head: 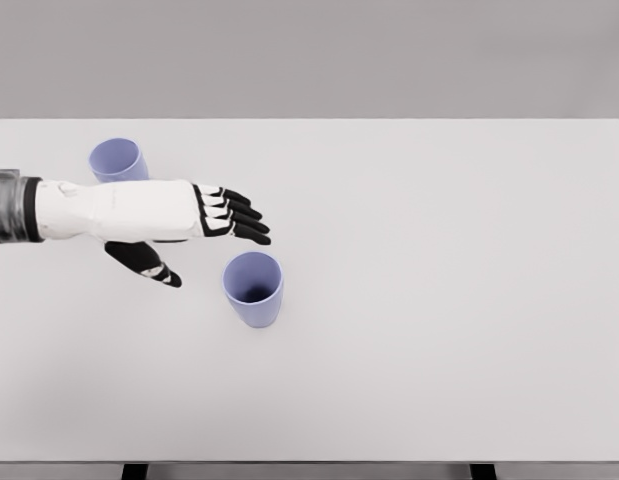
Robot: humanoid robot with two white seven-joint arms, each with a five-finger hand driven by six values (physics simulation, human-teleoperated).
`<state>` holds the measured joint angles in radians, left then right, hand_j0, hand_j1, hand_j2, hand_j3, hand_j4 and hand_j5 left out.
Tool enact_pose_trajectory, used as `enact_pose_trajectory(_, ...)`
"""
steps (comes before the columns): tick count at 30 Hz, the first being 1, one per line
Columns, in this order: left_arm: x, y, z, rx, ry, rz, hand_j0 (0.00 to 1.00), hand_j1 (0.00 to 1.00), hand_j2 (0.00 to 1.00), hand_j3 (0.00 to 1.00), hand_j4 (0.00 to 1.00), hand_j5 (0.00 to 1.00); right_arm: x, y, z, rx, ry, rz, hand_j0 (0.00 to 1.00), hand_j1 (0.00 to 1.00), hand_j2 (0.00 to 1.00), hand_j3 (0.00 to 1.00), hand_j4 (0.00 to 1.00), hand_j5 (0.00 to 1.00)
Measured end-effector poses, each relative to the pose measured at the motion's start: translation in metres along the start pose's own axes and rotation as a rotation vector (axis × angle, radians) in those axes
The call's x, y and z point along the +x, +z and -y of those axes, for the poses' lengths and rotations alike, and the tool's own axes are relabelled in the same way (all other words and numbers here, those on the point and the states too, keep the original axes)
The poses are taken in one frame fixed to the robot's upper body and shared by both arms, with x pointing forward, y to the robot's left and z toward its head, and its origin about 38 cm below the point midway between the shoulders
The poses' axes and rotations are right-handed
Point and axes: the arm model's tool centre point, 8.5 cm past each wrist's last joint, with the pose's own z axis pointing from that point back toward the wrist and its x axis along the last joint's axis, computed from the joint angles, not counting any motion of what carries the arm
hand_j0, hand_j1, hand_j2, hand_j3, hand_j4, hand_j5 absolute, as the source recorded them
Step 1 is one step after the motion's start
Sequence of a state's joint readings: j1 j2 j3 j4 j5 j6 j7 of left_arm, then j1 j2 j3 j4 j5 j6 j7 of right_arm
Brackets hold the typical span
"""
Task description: Place the right cup on the left cup with left arm
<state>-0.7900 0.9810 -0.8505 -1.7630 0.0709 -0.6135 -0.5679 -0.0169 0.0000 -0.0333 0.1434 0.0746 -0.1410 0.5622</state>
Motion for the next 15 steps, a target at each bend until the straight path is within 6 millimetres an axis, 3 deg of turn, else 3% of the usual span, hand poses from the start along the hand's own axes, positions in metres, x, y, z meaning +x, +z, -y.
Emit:
enact_pose_trajectory(7, -0.007, -0.009, -0.006, 0.010, 0.000, 0.007, 1.00, 1.00, 1.00, 1.00, 1.00, 1.00, -0.002, 0.000, 0.000, 0.000, -0.004, -0.004, 1.00, 1.00, 1.00, 1.00, 1.00, 1.00)
enact_pose_trajectory(10, -0.017, -0.012, 0.004, -0.003, 0.027, -0.012, 1.00, 1.00, 1.00, 1.00, 1.00, 1.00, -0.002, 0.000, 0.000, 0.000, -0.005, -0.005, 1.00, 1.00, 1.00, 1.00, 1.00, 1.00)
enact_pose_trajectory(15, -0.016, -0.036, 0.024, -0.044, 0.033, 0.018, 1.00, 1.00, 1.00, 1.00, 1.00, 1.00, -0.002, 0.000, 0.000, 0.001, -0.006, -0.004, 1.00, 1.00, 1.00, 1.00, 1.00, 1.00)
